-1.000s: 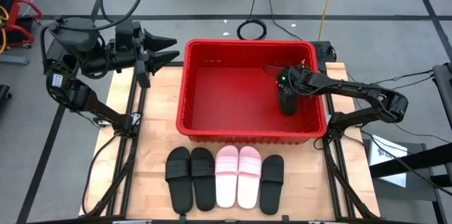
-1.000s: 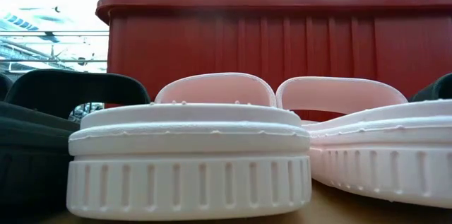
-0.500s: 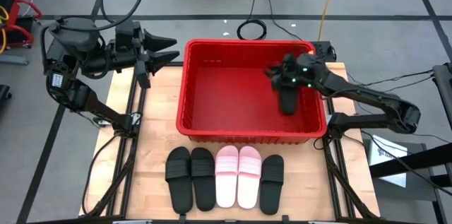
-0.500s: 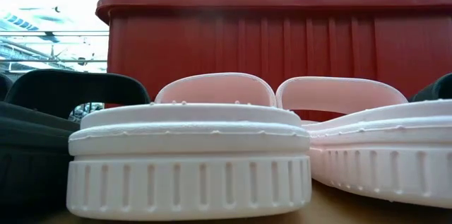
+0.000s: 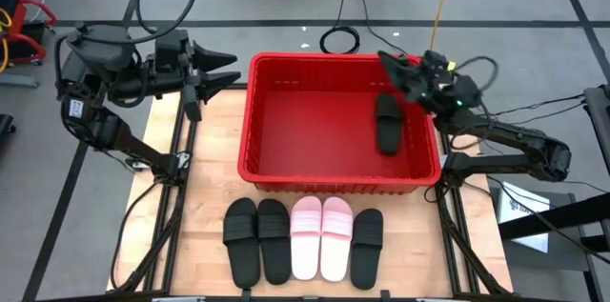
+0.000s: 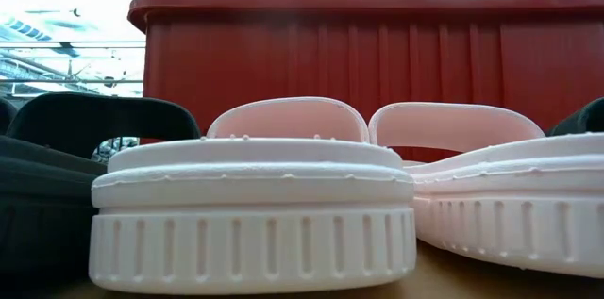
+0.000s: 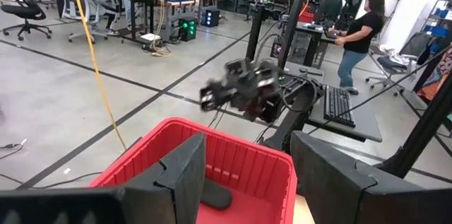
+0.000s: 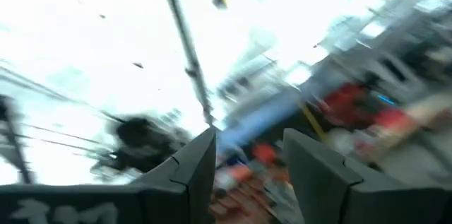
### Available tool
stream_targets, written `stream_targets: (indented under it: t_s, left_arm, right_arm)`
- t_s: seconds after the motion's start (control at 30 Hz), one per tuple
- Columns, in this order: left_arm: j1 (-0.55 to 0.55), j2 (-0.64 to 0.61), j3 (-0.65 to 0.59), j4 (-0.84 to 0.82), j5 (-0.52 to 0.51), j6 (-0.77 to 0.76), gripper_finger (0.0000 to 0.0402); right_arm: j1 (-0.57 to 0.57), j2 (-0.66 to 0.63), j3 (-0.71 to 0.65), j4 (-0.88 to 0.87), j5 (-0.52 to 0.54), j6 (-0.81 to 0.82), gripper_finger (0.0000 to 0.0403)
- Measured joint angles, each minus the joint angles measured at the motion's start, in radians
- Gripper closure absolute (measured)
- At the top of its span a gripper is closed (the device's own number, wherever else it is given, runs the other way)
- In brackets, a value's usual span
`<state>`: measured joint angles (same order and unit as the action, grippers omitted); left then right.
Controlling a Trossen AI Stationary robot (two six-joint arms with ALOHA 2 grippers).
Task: Pick and place slides into bin
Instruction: Put the black slipper into the red bin
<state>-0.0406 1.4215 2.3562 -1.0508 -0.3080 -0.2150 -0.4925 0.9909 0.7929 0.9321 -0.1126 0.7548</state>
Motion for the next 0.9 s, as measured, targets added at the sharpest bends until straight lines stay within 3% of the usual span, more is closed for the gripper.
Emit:
stream_targets:
  t_s: [0.2,0.33,0.47,0.67,0.9]
  left_arm:
    - [0.000,-0.011,0.000,-0.027,0.046,0.011,0.0197]
    - [0.000,-0.013,0.000,-0.026,0.047,0.028,0.0197]
    - [0.000,-0.013,0.000,-0.026,0.048,0.047,0.0197]
    - [0.000,-0.012,0.000,-0.025,0.049,0.063,0.0197]
    - [0.000,-0.016,0.000,0.001,0.111,-0.030,0.0197]
  right_arm:
    - [0.176,0.000,0.000,0.320,-0.019,-0.049,0.0247]
    - [0.314,-0.001,0.000,0.415,-0.002,-0.179,0.0247]
    - [0.442,0.009,0.016,0.407,0.060,-0.343,0.0247]
    - [0.579,0.052,0.124,0.380,0.061,-0.537,0.0248]
    - [0.713,0.107,0.367,0.117,0.058,-0.668,0.0248]
